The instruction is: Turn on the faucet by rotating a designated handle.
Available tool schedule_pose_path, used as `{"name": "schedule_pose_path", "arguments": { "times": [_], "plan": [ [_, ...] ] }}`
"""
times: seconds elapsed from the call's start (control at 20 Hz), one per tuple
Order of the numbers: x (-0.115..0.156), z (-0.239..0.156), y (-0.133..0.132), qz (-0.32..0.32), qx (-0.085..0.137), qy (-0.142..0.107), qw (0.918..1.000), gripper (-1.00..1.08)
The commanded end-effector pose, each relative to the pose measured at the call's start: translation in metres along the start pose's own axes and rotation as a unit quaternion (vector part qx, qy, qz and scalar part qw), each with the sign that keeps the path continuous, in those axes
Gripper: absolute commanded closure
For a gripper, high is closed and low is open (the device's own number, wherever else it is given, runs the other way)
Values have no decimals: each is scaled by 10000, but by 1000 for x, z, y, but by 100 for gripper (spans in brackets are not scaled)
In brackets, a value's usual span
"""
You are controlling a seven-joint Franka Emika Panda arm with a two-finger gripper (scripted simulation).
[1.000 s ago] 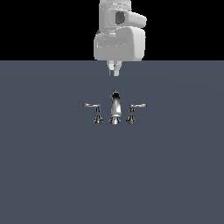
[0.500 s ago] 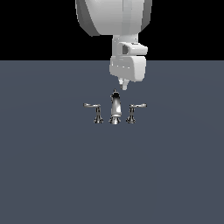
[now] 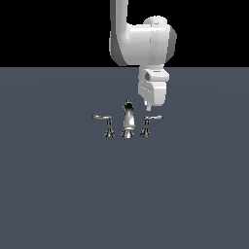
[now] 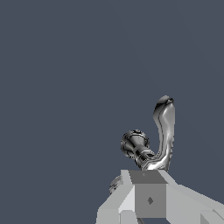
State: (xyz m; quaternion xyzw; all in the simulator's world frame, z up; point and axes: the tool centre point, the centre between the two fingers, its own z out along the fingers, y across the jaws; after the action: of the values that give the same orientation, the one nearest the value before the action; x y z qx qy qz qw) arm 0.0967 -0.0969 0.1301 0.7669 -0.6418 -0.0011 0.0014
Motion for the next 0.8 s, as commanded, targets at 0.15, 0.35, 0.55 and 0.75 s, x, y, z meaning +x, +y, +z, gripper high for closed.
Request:
{"name": "schedule_pose_path", "arguments": {
  "times": [0.15,0.35,0.55,0.75],
  "plan": [
    [25,21,-12,464,11,6,9989,108],
    [37,30,-16,665,15,4,9978,108],
    [43,35,-18,765,17,2,9971,108],
    [44,35,-18,778,17,2,9970,108]
  ]
}}
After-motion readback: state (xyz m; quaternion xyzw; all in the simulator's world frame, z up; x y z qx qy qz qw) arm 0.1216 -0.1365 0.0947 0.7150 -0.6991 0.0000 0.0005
